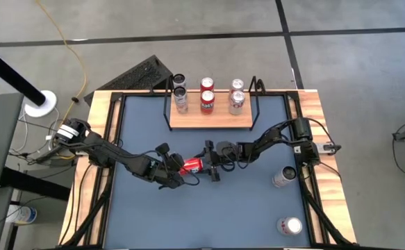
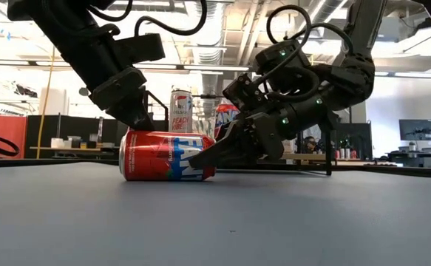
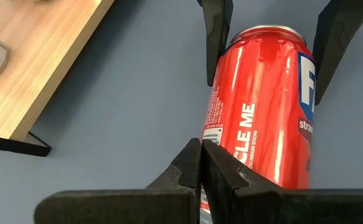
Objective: Place canned beverage on shelf
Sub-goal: Put the red soda can on the shelf aligned with the other red soda cans
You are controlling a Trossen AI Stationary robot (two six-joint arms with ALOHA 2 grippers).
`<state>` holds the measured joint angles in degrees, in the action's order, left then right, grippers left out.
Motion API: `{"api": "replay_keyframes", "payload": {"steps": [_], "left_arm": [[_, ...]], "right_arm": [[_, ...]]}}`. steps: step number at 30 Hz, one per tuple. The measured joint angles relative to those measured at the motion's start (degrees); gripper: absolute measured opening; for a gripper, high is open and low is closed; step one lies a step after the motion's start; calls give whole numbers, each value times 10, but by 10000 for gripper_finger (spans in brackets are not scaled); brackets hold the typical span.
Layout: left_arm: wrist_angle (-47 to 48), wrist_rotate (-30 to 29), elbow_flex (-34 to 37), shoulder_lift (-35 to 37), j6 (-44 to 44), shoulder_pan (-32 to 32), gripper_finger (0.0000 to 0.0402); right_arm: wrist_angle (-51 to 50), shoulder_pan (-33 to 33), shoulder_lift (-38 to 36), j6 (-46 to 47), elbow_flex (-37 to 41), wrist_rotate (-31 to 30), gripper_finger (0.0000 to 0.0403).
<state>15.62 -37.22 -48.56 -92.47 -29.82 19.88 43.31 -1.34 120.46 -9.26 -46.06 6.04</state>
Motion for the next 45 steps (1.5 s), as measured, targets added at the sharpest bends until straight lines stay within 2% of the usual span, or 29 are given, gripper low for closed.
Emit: {"api": "replay_keyframes", "payload": {"steps": [10, 16, 21, 24, 26, 31, 38, 45], "left_arm": [[-4, 3, 0, 0, 1, 0, 0], [-19, 13, -10, -2, 31, 0, 0], [-28, -56, -60, 0, 94, 1, 0], [-18, -56, -88, 0, 124, 0, 0], [-18, -52, -101, 1, 138, -1, 0], [6, -41, -103, 1, 132, -3, 0], [55, -23, -103, 2, 97, 0, 0], [67, 5, -103, 2, 96, 0, 0]], "right_arm": [[-27, -1, -30, -11, 3, 4, 282], [-185, -3, -134, -32, 8, 24, 281], [-382, -3, -245, -58, -9, 20, 281], [-518, -7, -300, -79, -53, -22, 281], [-599, -14, -322, -97, -92, -71, 281], [-766, -15, -329, -156, -211, -167, 281], [-920, 2, -252, -268, -371, -257, 281], [-1042, 25, -132, -350, -501, -401, 281]]}}
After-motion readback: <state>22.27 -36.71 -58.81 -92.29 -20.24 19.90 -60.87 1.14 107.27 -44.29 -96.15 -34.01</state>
